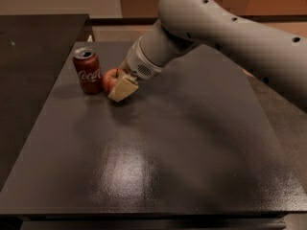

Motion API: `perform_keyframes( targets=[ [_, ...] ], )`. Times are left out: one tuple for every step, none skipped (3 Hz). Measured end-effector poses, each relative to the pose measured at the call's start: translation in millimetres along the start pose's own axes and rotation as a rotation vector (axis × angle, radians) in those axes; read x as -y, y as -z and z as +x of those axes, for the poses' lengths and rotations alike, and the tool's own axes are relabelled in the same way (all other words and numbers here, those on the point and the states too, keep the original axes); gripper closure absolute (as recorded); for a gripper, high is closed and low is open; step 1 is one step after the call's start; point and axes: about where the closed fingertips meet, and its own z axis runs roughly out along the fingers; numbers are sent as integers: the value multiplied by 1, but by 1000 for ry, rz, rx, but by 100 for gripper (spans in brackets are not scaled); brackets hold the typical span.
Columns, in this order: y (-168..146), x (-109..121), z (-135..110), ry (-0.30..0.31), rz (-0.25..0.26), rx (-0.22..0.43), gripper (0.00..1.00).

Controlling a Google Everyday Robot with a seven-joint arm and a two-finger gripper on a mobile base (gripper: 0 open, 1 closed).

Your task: Move apple near coke can

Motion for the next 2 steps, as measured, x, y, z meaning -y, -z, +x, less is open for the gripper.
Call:
perform_keyframes(
  targets=[
    [-11,5,0,4,12,10,78],
    [-20,7,0,9,18,7,54]
  ],
)
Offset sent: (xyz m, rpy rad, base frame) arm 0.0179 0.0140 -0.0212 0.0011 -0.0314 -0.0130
